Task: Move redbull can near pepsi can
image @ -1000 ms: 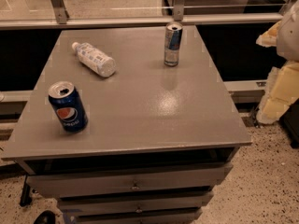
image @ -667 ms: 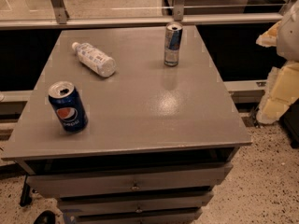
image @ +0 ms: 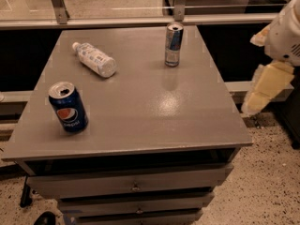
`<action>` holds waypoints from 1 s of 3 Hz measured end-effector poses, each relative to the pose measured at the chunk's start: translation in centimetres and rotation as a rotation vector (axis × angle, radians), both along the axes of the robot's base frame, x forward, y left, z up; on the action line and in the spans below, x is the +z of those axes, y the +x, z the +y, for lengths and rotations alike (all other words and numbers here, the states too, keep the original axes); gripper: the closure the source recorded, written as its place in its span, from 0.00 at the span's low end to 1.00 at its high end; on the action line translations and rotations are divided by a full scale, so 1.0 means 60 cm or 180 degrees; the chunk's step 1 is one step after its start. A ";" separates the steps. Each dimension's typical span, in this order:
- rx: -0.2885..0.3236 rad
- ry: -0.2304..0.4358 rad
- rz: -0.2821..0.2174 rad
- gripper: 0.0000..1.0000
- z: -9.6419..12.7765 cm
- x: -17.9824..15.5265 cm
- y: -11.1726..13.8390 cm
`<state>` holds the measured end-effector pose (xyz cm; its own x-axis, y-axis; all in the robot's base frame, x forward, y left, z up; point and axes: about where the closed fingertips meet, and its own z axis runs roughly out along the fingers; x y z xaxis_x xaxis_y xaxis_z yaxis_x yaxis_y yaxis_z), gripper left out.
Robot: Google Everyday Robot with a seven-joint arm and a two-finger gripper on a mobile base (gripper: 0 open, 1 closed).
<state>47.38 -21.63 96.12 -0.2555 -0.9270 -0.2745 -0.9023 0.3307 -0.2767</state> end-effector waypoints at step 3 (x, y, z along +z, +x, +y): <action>-0.0542 0.1327 -0.0687 0.00 0.008 -0.082 0.248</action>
Offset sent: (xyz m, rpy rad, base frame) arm 0.1746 -0.0127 -0.0449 0.4154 -0.2750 -0.1964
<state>62.26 -21.18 91.18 -0.2903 -0.6772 -0.6761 -0.7625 0.5906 -0.2641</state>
